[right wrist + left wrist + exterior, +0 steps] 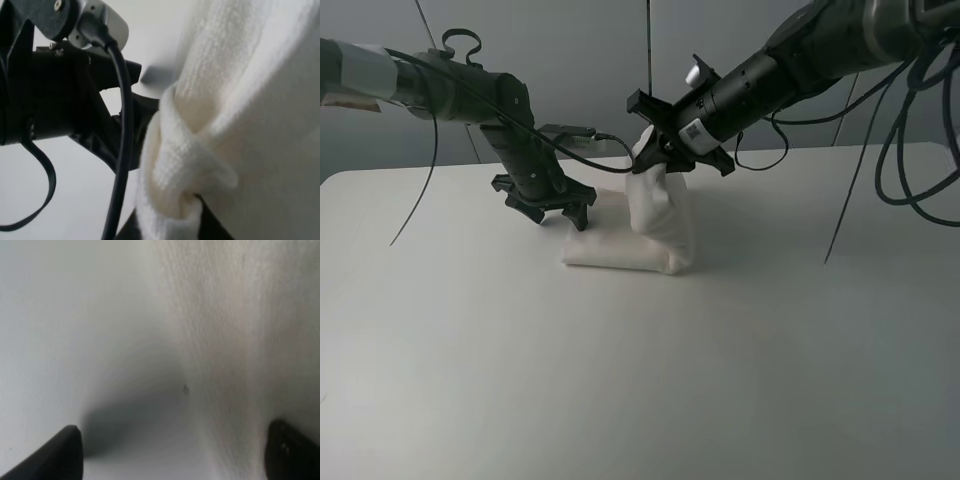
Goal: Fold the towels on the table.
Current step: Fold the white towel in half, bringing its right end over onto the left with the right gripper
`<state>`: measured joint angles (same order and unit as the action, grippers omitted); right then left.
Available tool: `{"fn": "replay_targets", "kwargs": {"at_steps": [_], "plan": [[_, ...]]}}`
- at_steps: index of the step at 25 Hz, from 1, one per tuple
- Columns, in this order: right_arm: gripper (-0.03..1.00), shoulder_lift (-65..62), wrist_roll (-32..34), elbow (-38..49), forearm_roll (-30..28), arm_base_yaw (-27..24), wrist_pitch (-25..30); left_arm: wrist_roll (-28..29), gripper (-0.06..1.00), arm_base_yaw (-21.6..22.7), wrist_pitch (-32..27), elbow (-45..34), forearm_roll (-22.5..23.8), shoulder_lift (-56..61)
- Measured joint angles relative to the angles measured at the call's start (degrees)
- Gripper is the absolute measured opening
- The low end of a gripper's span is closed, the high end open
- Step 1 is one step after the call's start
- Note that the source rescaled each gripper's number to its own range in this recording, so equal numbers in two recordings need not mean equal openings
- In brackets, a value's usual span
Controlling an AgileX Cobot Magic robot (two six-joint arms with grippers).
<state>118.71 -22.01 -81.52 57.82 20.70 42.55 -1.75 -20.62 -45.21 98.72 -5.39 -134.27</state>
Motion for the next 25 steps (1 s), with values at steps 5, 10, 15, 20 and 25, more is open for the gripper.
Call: {"fn": "replay_targets", "kwargs": {"at_steps": [5,10,15,20,25], "plan": [[0.00,0.50,-0.76,0.00,1.70,0.09,-0.39,-2.50,0.95,0.00,-3.53,4.17,-1.65,1.50],[0.00,0.60,-1.40,0.00,2.96,0.09,-0.67,-3.84,0.95,0.00,-8.82,10.99,-2.14,2.79],[0.26,0.60,-6.13,0.00,10.07,0.09,-0.69,-4.21,0.95,0.22,-15.19,17.97,-1.73,2.79],[0.96,0.60,-10.94,0.00,16.46,0.23,-0.68,-4.21,0.95,1.23,-21.19,23.49,-0.82,2.88],[1.00,0.60,-13.28,0.00,17.58,0.34,-0.01,-4.21,0.95,1.95,-24.01,25.87,-0.34,3.02]]}}
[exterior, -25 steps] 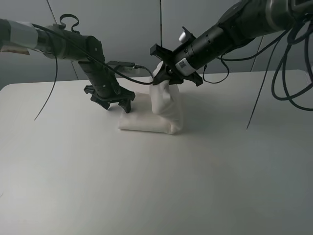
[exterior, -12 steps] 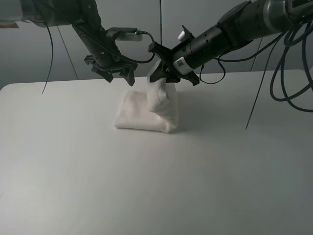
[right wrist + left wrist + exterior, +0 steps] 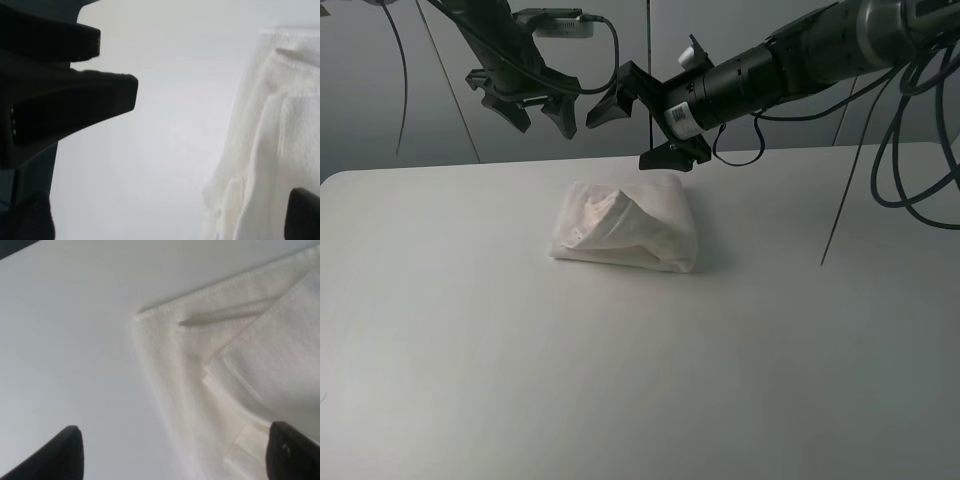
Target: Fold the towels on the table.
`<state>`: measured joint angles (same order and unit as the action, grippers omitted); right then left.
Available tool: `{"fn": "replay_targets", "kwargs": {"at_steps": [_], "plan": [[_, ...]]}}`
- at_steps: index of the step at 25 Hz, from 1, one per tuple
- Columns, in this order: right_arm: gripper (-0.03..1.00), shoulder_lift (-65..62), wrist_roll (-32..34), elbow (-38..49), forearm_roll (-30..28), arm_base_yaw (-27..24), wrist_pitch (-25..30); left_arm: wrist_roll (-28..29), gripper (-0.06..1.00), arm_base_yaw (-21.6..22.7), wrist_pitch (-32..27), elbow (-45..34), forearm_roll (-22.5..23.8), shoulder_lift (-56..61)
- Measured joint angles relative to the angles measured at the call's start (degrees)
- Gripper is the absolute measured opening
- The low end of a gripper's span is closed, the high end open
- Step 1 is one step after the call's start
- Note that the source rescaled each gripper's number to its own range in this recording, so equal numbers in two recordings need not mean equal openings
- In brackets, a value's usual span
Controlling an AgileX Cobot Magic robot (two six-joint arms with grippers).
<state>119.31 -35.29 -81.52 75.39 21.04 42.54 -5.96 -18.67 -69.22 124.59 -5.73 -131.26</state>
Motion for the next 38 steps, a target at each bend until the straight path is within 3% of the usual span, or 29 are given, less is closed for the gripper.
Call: {"fn": "replay_targets", "kwargs": {"at_steps": [3,7,10,18,22,26,34,38], "plan": [[1.00,0.00,-2.41,0.00,-0.45,0.00,1.45,-0.43,0.95,0.18,-0.40,0.00,0.00,0.10],[1.00,-1.71,-2.61,0.00,-7.73,0.00,1.13,-1.57,0.95,0.27,-0.51,0.00,1.36,0.57],[1.00,-4.48,2.15,0.00,-19.23,-0.10,-0.45,-2.37,0.95,0.27,-0.51,0.00,2.26,2.27],[1.00,-19.38,22.81,0.00,-59.51,-0.44,-0.24,-2.99,0.95,0.27,-0.59,-0.47,4.74,12.79],[1.00,-29.77,29.60,2.35,-72.86,-0.44,1.21,-2.99,0.95,0.27,-0.33,-7.75,7.62,20.72],[1.00,-40.77,32.48,9.64,-77.82,-0.44,2.45,-1.34,0.95,0.27,0.04,-21.44,11.11,30.98],[1.00,-63.89,33.08,28.43,-78.97,-0.44,3.02,2.28,0.95,0.27,7.15,-50.14,12.11,57.04],[1.00,-74.79,33.08,35.10,-78.72,-0.44,6.70,2.70,0.95,0.27,8.44,-62.82,12.11,70.96]]}}
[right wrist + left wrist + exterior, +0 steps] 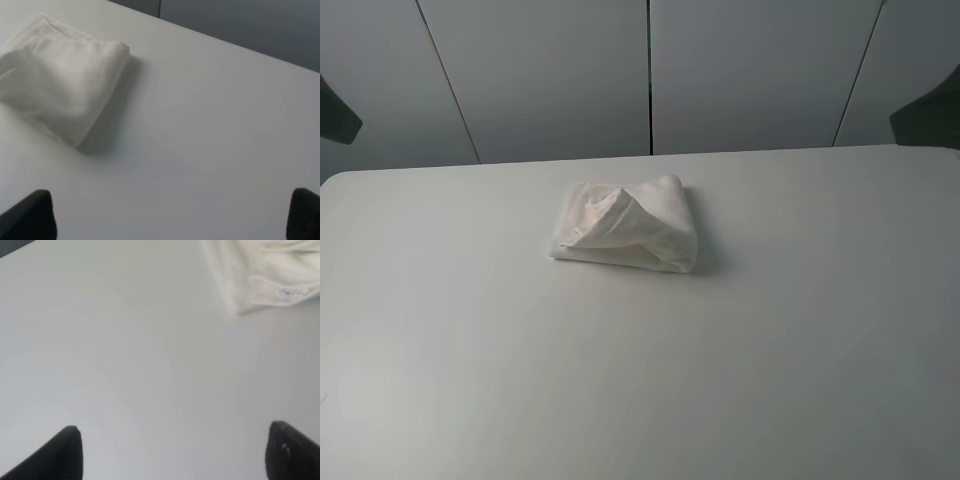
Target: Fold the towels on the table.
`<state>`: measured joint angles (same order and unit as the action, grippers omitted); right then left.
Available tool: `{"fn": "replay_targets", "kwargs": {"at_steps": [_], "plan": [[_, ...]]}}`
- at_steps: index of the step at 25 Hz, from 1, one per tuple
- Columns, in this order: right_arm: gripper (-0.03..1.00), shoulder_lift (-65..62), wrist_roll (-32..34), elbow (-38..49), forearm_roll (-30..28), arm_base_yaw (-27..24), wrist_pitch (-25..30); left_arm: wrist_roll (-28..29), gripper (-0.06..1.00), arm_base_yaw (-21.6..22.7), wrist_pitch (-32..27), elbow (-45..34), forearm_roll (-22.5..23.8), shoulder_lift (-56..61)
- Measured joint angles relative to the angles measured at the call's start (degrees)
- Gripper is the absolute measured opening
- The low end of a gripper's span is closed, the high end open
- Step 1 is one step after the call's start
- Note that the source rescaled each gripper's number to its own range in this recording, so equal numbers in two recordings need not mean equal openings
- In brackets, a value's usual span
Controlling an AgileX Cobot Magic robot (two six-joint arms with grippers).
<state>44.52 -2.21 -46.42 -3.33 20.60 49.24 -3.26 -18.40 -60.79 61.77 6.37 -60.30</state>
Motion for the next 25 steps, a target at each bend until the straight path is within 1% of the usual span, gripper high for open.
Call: {"fn": "replay_targets", "kwargs": {"at_steps": [2,5,9,12,18,20,23,25], "plan": [[1.00,-5.64,0.00,2.20,0.96,0.00,2.83,0.94,0.95,0.00,-0.06,-5.37,0.00,7.32],[1.00,-13.07,0.00,4.06,1.31,0.00,6.39,2.62,0.95,0.00,-1.02,-11.23,0.00,17.16],[1.00,-22.40,-0.87,6.20,1.55,0.00,11.54,5.86,0.95,0.00,-3.77,-17.20,0.00,29.13],[1.00,-28.44,-2.23,6.94,2.88,0.00,16.33,6.99,0.95,0.00,-5.69,-20.82,0.00,36.82],[1.00,-38.99,-2.90,8.35,4.23,0.00,17.97,8.28,0.95,0.00,-6.47,-25.86,-1.98,50.48],[1.00,-41.83,-2.92,9.84,5.61,0.00,18.24,8.49,0.95,0.00,-6.63,-26.63,-2.66,54.50],[1.00,-44.23,-3.03,12.32,7.44,0.00,18.49,8.62,0.95,0.00,-7.02,-26.84,-2.91,59.10],[1.00,-44.32,-3.16,13.72,7.44,0.00,18.70,8.62,0.95,0.00,-7.16,-26.98,-3.37,59.95]]}}
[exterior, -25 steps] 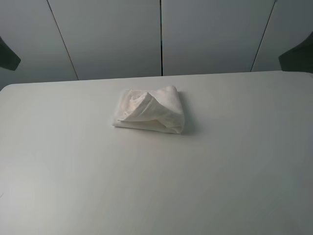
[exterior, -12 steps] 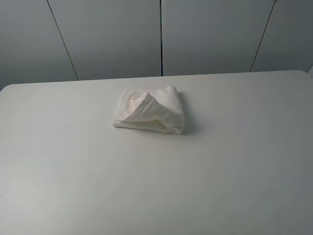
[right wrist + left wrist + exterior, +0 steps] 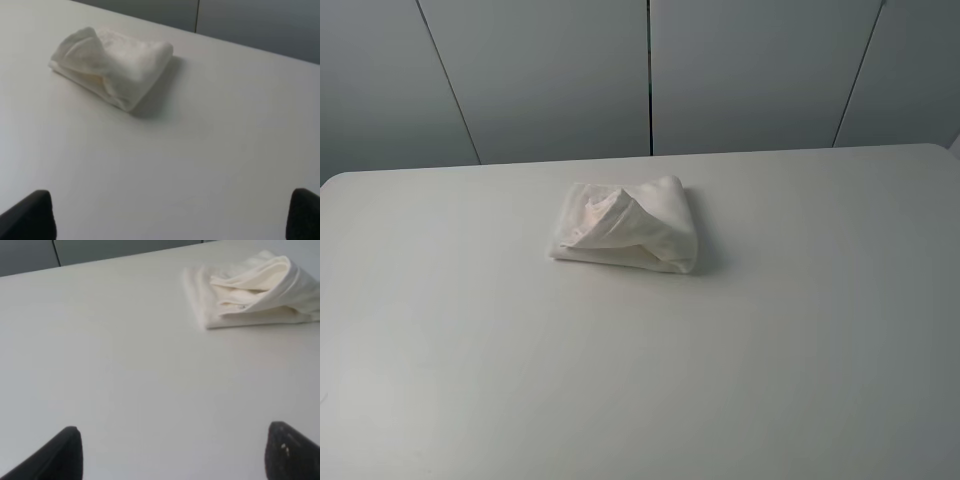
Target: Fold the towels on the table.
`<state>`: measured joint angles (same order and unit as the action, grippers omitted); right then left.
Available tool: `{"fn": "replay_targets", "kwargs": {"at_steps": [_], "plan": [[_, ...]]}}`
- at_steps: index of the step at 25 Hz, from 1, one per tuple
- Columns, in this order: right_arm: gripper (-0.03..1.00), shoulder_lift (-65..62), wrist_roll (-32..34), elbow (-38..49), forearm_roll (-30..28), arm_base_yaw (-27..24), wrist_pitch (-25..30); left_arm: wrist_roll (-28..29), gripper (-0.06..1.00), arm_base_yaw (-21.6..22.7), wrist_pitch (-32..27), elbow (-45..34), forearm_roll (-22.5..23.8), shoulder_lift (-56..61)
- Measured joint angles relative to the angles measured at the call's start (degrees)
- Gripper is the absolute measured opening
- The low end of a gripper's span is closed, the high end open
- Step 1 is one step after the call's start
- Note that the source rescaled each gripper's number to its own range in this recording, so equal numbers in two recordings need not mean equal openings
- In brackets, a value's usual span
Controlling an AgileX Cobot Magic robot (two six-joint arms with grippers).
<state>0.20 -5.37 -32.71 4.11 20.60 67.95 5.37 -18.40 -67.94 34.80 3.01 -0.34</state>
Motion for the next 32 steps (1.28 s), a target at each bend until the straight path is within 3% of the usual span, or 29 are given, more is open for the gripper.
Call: {"fn": "replay_targets", "kwargs": {"at_steps": [7,14,24,27,32], "plan": [[1.00,0.00,-1.66,2.29,1.34,0.00,-2.60,0.00,0.95,0.00,0.10,-3.15,-3.62,0.35],[1.00,-0.13,-1.78,3.25,1.34,0.00,-4.74,-0.71,0.95,0.00,3.05,-3.80,0.67,0.34],[1.00,-0.24,-1.83,3.25,1.34,-0.14,-4.74,-2.48,0.95,0.28,5.49,-5.34,0.29,0.34],[1.00,-0.24,-1.83,3.25,1.22,-2.50,-4.74,-2.48,0.95,3.25,5.53,-5.34,0.19,0.34],[1.00,-0.24,-1.83,3.25,1.22,-10.21,-4.74,-2.48,0.95,12.41,5.53,-5.34,0.08,0.34]]}}
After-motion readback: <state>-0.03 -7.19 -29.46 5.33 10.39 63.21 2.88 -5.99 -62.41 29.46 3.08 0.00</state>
